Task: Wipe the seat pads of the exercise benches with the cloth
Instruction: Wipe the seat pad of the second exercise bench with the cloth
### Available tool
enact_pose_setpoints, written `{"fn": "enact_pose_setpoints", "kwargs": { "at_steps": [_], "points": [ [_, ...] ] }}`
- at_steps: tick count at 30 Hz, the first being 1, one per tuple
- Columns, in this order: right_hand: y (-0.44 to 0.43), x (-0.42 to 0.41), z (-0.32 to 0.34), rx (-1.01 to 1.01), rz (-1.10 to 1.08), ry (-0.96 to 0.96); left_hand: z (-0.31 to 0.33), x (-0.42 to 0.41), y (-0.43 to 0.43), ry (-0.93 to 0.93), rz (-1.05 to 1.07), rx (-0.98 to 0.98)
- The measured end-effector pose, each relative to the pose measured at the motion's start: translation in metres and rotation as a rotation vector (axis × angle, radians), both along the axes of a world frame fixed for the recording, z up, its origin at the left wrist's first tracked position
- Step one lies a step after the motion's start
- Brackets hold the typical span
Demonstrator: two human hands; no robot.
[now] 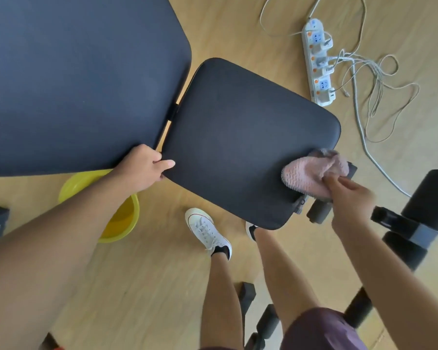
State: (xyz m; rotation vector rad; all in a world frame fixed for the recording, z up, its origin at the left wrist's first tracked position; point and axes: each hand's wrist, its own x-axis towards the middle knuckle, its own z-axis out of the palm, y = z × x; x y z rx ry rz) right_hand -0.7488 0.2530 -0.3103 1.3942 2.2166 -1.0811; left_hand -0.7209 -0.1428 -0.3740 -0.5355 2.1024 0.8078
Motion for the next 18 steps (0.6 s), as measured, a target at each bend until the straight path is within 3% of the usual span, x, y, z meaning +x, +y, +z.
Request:
{"fn": "enact_pose_setpoints", "kwargs": {
  "at_steps": [4, 11, 18],
  "points": [
    [0.0, -0.024, -0.011, -0.037, 0.188, -0.078, 0.008, -0.001, 0.004, 0.011, -0.017, -0.023],
    [-0.035, 0.091, -0.011, -0.107, 0.16, -0.313, 0.011, -0.002, 0.005, 0.01, 0.011, -0.005],
    [-0.024, -0.028, -0.024, 0.103, 0.071, 0.077, 0.014, -0.003, 0.006, -0.005, 0.017, 0.004]
  ]
}}
